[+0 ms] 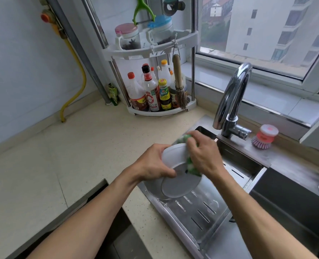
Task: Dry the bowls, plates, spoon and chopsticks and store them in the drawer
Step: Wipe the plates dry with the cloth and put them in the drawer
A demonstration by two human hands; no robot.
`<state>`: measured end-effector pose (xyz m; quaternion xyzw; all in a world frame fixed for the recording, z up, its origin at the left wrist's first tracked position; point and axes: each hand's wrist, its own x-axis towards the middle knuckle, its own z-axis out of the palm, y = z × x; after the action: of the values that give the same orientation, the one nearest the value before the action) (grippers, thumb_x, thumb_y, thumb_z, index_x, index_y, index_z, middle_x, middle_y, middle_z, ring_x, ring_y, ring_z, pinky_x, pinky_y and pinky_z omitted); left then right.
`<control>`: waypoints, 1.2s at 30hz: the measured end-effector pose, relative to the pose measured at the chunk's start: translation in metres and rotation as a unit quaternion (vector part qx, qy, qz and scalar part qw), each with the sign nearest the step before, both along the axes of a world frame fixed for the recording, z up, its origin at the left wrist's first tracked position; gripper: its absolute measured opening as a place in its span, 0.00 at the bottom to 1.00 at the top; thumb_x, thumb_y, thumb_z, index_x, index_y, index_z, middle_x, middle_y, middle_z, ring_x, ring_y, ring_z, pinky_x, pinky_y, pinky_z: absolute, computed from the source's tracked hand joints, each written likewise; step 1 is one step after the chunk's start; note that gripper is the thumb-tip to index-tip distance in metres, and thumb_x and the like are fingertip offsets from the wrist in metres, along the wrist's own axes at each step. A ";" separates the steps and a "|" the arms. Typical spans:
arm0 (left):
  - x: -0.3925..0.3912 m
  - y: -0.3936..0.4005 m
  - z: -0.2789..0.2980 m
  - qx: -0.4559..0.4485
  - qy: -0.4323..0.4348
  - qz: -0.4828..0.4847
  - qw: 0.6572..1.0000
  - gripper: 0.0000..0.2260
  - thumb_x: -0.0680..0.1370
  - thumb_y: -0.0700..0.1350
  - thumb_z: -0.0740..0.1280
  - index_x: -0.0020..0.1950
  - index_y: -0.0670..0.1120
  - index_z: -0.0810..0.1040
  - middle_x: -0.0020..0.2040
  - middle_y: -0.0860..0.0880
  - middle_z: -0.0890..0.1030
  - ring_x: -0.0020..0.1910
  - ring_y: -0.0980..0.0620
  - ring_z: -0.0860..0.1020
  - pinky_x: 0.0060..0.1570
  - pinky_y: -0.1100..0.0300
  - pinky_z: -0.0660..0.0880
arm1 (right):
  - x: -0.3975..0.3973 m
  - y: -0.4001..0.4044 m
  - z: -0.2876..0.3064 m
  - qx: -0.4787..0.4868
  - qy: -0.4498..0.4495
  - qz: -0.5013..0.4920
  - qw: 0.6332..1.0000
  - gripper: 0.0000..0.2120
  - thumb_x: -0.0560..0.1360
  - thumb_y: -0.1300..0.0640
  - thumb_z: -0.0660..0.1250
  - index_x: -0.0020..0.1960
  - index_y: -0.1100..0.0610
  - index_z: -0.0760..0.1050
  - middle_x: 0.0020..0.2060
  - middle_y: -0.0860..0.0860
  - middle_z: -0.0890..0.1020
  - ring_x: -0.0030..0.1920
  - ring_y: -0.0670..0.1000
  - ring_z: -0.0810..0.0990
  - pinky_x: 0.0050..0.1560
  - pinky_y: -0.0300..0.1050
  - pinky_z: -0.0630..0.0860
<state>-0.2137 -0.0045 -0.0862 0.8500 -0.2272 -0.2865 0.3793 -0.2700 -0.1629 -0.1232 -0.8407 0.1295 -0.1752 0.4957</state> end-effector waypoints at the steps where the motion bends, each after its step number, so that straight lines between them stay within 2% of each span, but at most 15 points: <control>1: -0.001 -0.001 -0.003 -0.007 -0.007 0.013 1.000 0.23 0.63 0.34 0.79 0.55 0.46 0.81 0.49 0.45 0.83 0.47 0.45 0.83 0.45 0.50 0.83 | -0.004 0.008 -0.005 -0.045 -0.019 -0.001 0.999 0.14 0.81 0.52 0.56 0.52 0.53 0.79 0.47 0.46 0.80 0.47 0.49 0.77 0.48 0.45 0.70; 2: -0.003 -0.002 -0.005 -0.014 -0.009 0.024 1.000 0.23 0.63 0.34 0.79 0.55 0.46 0.81 0.49 0.45 0.83 0.47 0.44 0.83 0.45 0.49 0.83 | -0.006 0.015 -0.013 -0.081 -0.036 -0.003 0.996 0.17 0.80 0.50 0.54 0.59 0.55 0.78 0.55 0.50 0.80 0.54 0.51 0.76 0.55 0.47 0.69; 4: -0.009 -0.004 -0.009 -0.019 -0.009 0.021 1.000 0.23 0.63 0.36 0.79 0.56 0.46 0.80 0.50 0.45 0.83 0.47 0.45 0.83 0.44 0.50 0.83 | -0.007 0.010 -0.026 -0.087 -0.040 -0.027 0.995 0.22 0.80 0.49 0.50 0.60 0.57 0.77 0.62 0.53 0.78 0.65 0.53 0.73 0.67 0.55 0.65; 5: -0.010 -0.005 -0.010 -0.017 -0.015 0.014 1.000 0.24 0.62 0.37 0.79 0.58 0.46 0.80 0.50 0.45 0.83 0.47 0.45 0.83 0.43 0.49 0.83 | -0.006 0.003 -0.027 -0.049 -0.030 -0.049 0.997 0.21 0.79 0.49 0.49 0.57 0.55 0.77 0.60 0.54 0.79 0.63 0.54 0.75 0.65 0.54 0.67; 6: -0.010 -0.005 -0.010 -0.018 -0.021 0.014 1.000 0.25 0.62 0.38 0.78 0.58 0.46 0.80 0.50 0.46 0.83 0.47 0.45 0.83 0.43 0.48 0.83 | -0.004 -0.002 -0.028 0.011 -0.018 -0.063 0.998 0.18 0.78 0.49 0.49 0.55 0.53 0.76 0.56 0.54 0.80 0.57 0.53 0.77 0.58 0.49 0.70; 8: -0.011 -0.006 -0.010 -0.029 -0.029 0.031 0.999 0.25 0.62 0.38 0.79 0.57 0.47 0.81 0.50 0.47 0.83 0.47 0.46 0.83 0.44 0.47 0.83 | -0.002 0.001 -0.029 0.065 -0.019 -0.063 0.996 0.18 0.78 0.49 0.50 0.58 0.53 0.75 0.55 0.56 0.80 0.49 0.51 0.77 0.47 0.43 0.72; 12: -0.012 -0.010 -0.011 -0.044 -0.025 0.055 0.997 0.22 0.62 0.42 0.79 0.55 0.49 0.81 0.50 0.48 0.83 0.47 0.48 0.83 0.45 0.47 0.83 | -0.006 0.026 -0.033 -0.040 -0.110 -0.031 0.993 0.23 0.81 0.50 0.51 0.71 0.56 0.71 0.67 0.53 0.73 0.65 0.50 0.72 0.65 0.45 0.69; 16: -0.014 -0.003 -0.009 -0.055 -0.030 0.054 0.997 0.24 0.59 0.42 0.75 0.55 0.49 0.82 0.48 0.48 0.83 0.46 0.46 0.83 0.42 0.46 0.83 | 0.006 -0.003 -0.038 0.148 0.035 -0.065 0.986 0.24 0.74 0.49 0.50 0.65 0.53 0.74 0.60 0.54 0.79 0.50 0.46 0.76 0.48 0.42 0.71; 18: -0.011 -0.001 -0.009 -0.068 -0.022 0.053 0.996 0.24 0.59 0.40 0.75 0.55 0.52 0.82 0.49 0.48 0.83 0.47 0.46 0.83 0.43 0.47 0.83 | 0.005 -0.004 -0.038 0.133 0.045 -0.087 0.986 0.26 0.74 0.49 0.49 0.66 0.55 0.74 0.59 0.55 0.79 0.50 0.48 0.75 0.50 0.44 0.70; 22: -0.008 -0.004 -0.013 -0.038 -0.010 0.043 0.998 0.26 0.59 0.43 0.77 0.57 0.51 0.80 0.51 0.48 0.82 0.48 0.45 0.82 0.44 0.47 0.83 | -0.003 0.025 -0.035 0.026 -0.042 -0.063 0.997 0.26 0.78 0.50 0.49 0.71 0.57 0.71 0.62 0.50 0.73 0.58 0.48 0.72 0.60 0.43 0.68; 25: -0.013 -0.003 -0.016 -0.050 -0.015 0.031 0.998 0.26 0.59 0.44 0.77 0.58 0.48 0.81 0.51 0.47 0.82 0.47 0.45 0.83 0.43 0.46 0.83 | -0.002 0.022 -0.036 0.081 -0.054 -0.088 0.991 0.22 0.79 0.48 0.51 0.66 0.54 0.75 0.60 0.50 0.76 0.56 0.47 0.76 0.56 0.45 0.74; 29: -0.017 0.003 -0.010 -0.111 -0.002 0.038 0.993 0.25 0.60 0.40 0.76 0.57 0.50 0.81 0.52 0.47 0.83 0.49 0.47 0.83 0.44 0.47 0.83 | 0.000 -0.007 -0.035 0.274 0.054 -0.143 0.950 0.13 0.77 0.54 0.56 0.44 0.56 0.79 0.42 0.54 0.81 0.43 0.52 0.76 0.44 0.50 0.72; 31: -0.017 0.008 -0.007 -0.129 0.015 0.046 0.991 0.25 0.61 0.39 0.77 0.58 0.50 0.81 0.52 0.48 0.83 0.50 0.48 0.83 0.46 0.47 0.83 | 0.001 -0.016 -0.033 0.261 0.084 -0.144 0.951 0.13 0.69 0.51 0.58 0.34 0.58 0.74 0.33 0.54 0.76 0.38 0.53 0.72 0.39 0.49 0.68; 33: -0.015 0.012 -0.003 -0.132 0.044 0.042 0.989 0.26 0.61 0.40 0.79 0.59 0.49 0.81 0.52 0.48 0.84 0.50 0.48 0.83 0.47 0.49 0.83 | 0.004 -0.023 -0.030 0.228 0.096 -0.123 0.961 0.13 0.66 0.48 0.58 0.34 0.57 0.73 0.31 0.54 0.71 0.35 0.52 0.68 0.38 0.50 0.65; 36: -0.007 0.005 0.010 -0.093 0.058 0.020 0.994 0.21 0.63 0.40 0.81 0.53 0.48 0.83 0.49 0.47 0.84 0.47 0.46 0.84 0.43 0.51 0.83 | 0.010 -0.026 -0.017 0.159 0.082 -0.042 0.983 0.15 0.74 0.52 0.61 0.33 0.60 0.74 0.30 0.54 0.70 0.33 0.51 0.67 0.38 0.49 0.65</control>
<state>-0.2203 0.0005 -0.0766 0.7975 -0.2132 -0.3054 0.4747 -0.2598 -0.1887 -0.1407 -0.7565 0.2311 -0.1032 0.6031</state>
